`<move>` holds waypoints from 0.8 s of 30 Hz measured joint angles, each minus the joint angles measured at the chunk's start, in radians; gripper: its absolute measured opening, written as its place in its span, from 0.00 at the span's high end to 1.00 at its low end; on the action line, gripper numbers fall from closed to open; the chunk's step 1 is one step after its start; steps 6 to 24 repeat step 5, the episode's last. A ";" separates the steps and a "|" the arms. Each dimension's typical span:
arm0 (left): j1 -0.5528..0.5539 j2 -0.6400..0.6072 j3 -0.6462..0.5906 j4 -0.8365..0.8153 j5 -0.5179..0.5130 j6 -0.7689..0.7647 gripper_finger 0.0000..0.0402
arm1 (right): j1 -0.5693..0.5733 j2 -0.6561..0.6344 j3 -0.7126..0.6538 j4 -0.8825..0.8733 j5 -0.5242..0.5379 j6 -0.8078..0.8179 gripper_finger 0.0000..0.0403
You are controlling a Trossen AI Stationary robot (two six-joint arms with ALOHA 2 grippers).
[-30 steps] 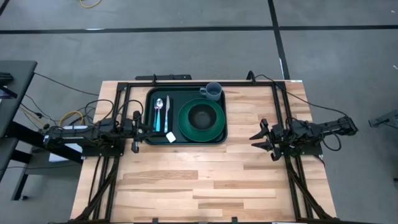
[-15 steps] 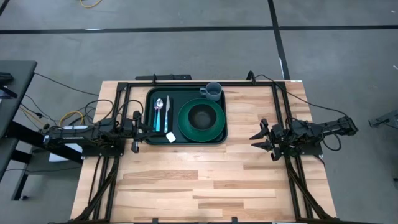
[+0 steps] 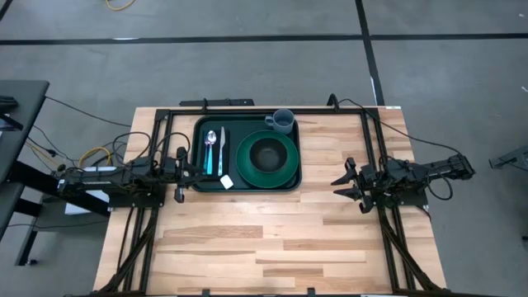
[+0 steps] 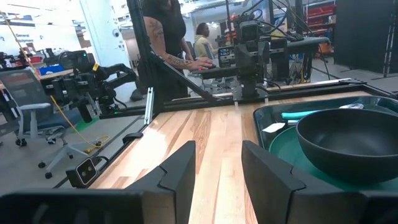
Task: Set up tray
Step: Return to Home Position
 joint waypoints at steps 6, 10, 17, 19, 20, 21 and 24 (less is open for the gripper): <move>0.000 0.000 0.000 0.000 0.000 0.000 0.79 | 0.000 0.000 0.000 0.000 0.000 0.000 0.70; 0.000 0.000 0.000 0.000 0.000 0.000 0.79 | 0.000 0.000 0.000 0.000 0.000 0.000 0.70; 0.000 0.000 0.000 0.000 0.000 0.000 0.79 | 0.000 0.000 0.000 0.000 0.000 0.000 0.70; 0.000 0.000 0.000 0.000 0.000 0.000 0.79 | 0.000 0.000 0.000 0.000 0.000 0.000 0.70; 0.000 0.000 0.000 0.000 0.000 0.000 0.79 | 0.000 0.000 0.000 0.000 0.000 0.000 0.70; 0.000 0.000 0.000 0.000 0.000 0.000 0.79 | 0.000 0.000 0.000 0.000 0.000 0.000 0.70; 0.000 0.000 0.000 0.000 0.000 0.000 0.79 | 0.000 0.000 0.000 0.000 0.000 0.000 0.70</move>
